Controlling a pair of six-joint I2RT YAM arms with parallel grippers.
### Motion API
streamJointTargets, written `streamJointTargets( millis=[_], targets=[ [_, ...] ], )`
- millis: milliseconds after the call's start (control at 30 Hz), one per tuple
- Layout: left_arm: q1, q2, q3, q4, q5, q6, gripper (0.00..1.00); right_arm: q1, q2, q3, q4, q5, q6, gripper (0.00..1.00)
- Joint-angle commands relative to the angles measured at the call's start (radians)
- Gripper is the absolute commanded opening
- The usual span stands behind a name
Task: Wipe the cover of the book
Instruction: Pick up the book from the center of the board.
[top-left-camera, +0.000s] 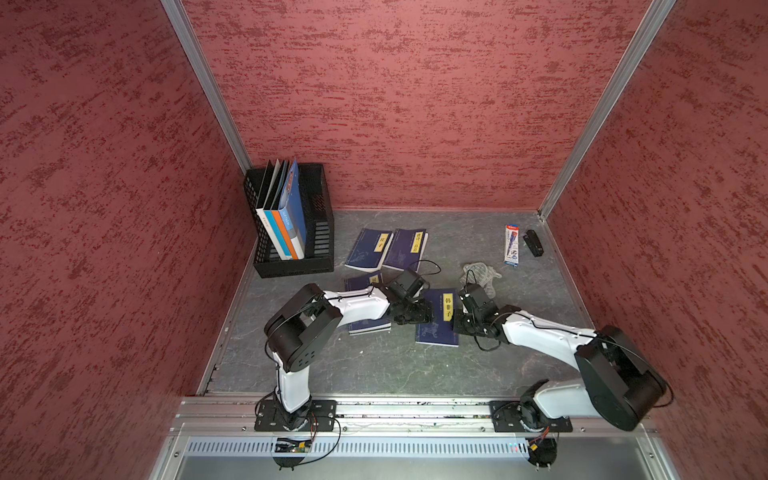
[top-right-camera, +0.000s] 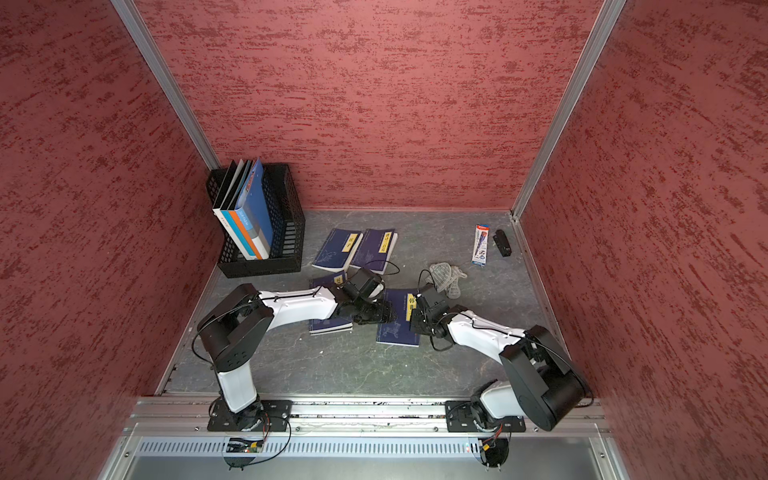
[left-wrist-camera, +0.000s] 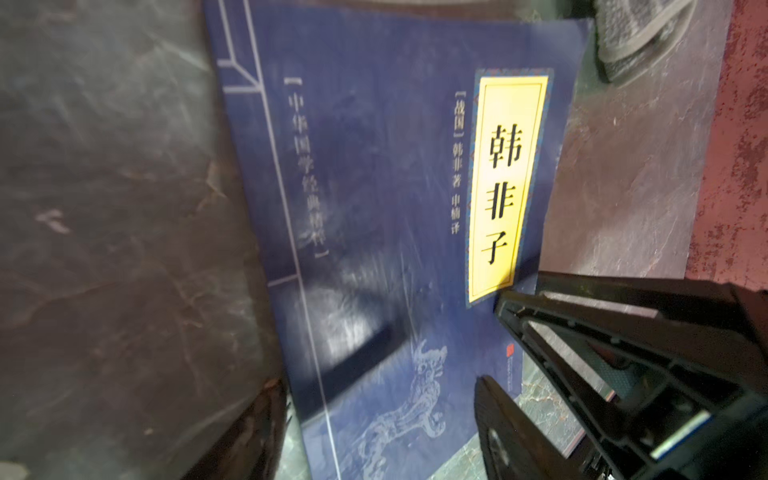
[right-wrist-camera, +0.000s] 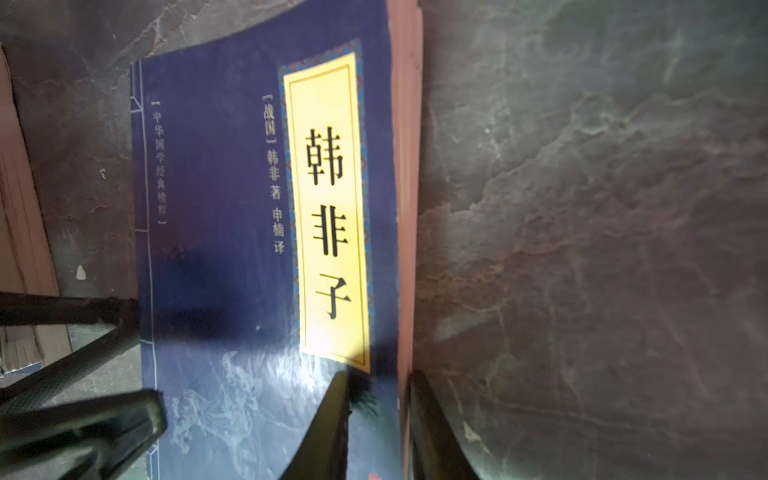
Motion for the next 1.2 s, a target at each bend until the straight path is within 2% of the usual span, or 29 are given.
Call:
streamJointTargets(
  millis=[0, 333, 600, 767, 1000, 1167],
  targets=[
    [0.023, 0.030, 0.013, 0.030, 0.038, 0.002, 0.72, 0.010, 0.021, -0.007, 0.016, -0.009, 0.003, 0.24],
    [0.073, 0.034, -0.043, 0.206, 0.203, -0.007, 0.69, 0.010, 0.030, -0.031, 0.054, -0.020, 0.014, 0.24],
    [0.071, -0.003, -0.072, 0.283, 0.218, 0.000, 0.58, 0.012, 0.042, -0.036, 0.066, -0.018, 0.015, 0.24],
    [0.069, -0.031, -0.091, 0.325, 0.226, 0.004, 0.57, 0.012, 0.047, -0.038, 0.069, -0.013, 0.017, 0.24],
    [0.071, -0.042, -0.090, 0.324, 0.219, 0.011, 0.46, 0.013, 0.052, -0.037, 0.075, -0.013, 0.017, 0.24],
    [0.066, -0.028, -0.080, 0.330, 0.233, 0.003, 0.41, 0.012, 0.052, -0.036, 0.079, -0.009, 0.018, 0.24]
  ],
)
